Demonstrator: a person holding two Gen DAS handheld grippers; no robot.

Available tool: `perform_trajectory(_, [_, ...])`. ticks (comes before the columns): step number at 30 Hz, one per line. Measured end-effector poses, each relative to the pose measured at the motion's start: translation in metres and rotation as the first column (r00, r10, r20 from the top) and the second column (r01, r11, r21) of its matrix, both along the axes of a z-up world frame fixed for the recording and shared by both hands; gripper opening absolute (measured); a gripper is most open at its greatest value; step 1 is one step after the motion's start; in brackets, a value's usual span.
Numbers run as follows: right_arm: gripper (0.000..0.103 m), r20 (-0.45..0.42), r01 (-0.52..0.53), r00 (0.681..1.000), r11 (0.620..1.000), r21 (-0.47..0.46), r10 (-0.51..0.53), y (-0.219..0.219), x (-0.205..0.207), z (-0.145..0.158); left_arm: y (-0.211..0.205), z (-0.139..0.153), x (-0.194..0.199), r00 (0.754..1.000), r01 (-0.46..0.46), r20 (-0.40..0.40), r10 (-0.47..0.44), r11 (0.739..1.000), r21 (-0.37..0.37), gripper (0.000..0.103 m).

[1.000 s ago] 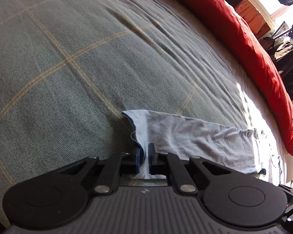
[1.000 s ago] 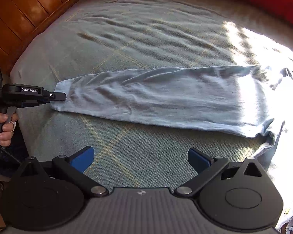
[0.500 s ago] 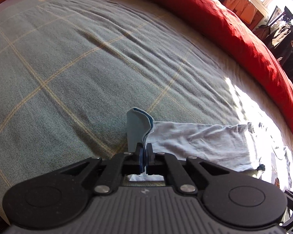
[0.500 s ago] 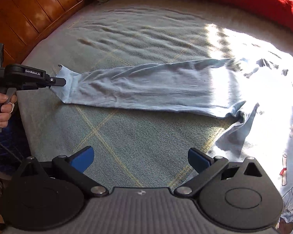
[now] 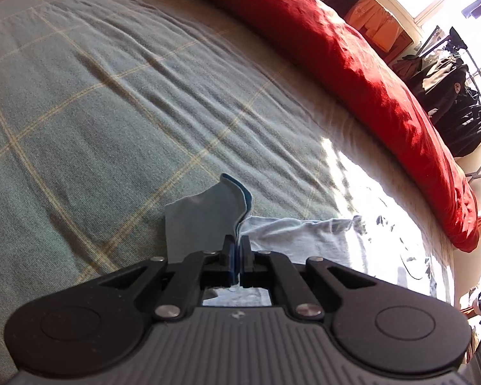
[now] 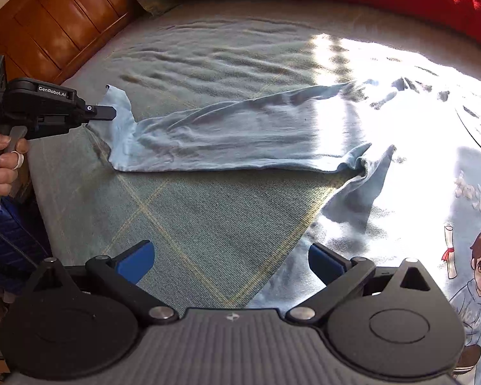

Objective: Fold clothes
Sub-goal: 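Lift the held sleeve with the left gripper and carry it over the shirt body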

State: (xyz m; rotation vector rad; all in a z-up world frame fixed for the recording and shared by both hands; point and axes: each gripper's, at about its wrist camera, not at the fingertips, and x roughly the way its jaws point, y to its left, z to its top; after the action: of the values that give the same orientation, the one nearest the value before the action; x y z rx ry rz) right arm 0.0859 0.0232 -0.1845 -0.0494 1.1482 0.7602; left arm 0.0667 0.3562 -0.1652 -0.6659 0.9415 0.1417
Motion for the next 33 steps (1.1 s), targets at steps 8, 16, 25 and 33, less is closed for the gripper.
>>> perform_trajectory(8, [0.103, 0.005, 0.010, 1.000, 1.000, -0.002, -0.010, -0.028, 0.000, -0.002, -0.044, 0.009, 0.034, 0.996, 0.078, 0.035, -0.077, 0.997, -0.013, 0.000])
perform_trajectory(16, [0.103, 0.010, 0.065, 0.998, 0.998, -0.009, -0.065, -0.077, 0.003, -0.006, -0.099, 0.020, 0.065, 0.985, 0.159, 0.064, -0.158, 0.987, -0.020, 0.000])
perform_trajectory(25, [0.103, 0.002, 0.154, 0.988, 0.988, 0.002, -0.154, -0.133, 0.004, -0.011, -0.158, 0.034, 0.093, 0.968, 0.239, 0.092, -0.235, 0.971, -0.027, 0.000])
perform_trajectory(33, [0.103, -0.014, 0.223, 0.975, 0.975, 0.003, -0.223, -0.175, -0.002, -0.017, -0.212, 0.042, 0.110, 0.946, 0.314, 0.099, -0.310, 0.949, -0.031, 0.000])
